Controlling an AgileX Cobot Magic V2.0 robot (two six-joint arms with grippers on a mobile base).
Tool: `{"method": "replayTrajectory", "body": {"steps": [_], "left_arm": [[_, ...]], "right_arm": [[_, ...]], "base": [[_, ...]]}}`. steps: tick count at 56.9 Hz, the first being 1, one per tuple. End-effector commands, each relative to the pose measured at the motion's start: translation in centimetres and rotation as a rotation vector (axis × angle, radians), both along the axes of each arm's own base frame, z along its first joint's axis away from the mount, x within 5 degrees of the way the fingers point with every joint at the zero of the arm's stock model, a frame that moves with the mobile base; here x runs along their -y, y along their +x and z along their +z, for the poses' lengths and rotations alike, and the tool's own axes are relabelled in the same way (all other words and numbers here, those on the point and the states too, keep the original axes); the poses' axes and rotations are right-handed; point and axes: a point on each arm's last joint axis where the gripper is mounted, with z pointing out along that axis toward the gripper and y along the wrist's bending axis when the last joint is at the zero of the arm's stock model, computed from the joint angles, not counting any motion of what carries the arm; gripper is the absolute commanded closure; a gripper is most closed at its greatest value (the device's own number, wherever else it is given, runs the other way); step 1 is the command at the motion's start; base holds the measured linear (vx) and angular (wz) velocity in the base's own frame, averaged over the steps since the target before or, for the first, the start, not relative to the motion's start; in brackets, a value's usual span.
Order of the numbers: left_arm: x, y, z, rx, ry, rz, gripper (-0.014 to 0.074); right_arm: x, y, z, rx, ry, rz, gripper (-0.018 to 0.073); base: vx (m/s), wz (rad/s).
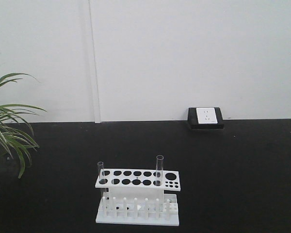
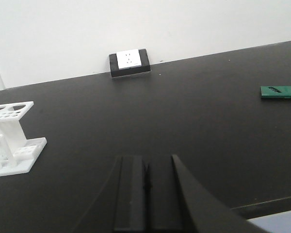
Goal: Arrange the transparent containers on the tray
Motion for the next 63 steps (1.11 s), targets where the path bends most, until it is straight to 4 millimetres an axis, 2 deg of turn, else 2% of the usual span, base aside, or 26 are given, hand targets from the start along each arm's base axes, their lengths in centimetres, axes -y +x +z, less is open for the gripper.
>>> {"method": "replayTrajectory", "body": {"steps": [1, 24, 38, 55, 63], "left_arm": [[0.0, 0.1, -0.2, 0.073, -0.015, 0.003, 0.0603], [0.0, 0.1, -0.2, 0.080, -0.014, 0.003, 0.0603], [-0.1, 0.1, 1.7, 0.285, -0.042, 0.014, 0.0603], [-0.1, 0.1, 2.2, 0.337, -0.042, 0.016, 0.0603], [-0.3, 0.0, 2.8, 0.380, -0.238, 0.033, 0.0603]], "right_arm": [[0.0, 0.0, 0.5, 0.082, -0.019, 0.000, 0.0571], [0.0, 0.0, 0.5, 0.082, -0.019, 0.000, 0.0571], [-0.1, 0.0, 1.2, 0.163, -0.023, 0.005, 0.0571], [-0.2, -0.1, 2.5, 0.305, -0.033, 0.014, 0.0571], [-0.2, -0.1, 2.4, 0.297, -0.024, 0.017, 0.0571]], "base": [[0.00, 0.00], [0.00, 0.00], [0.00, 0.00], [0.00, 0.00], [0.00, 0.00]]}}
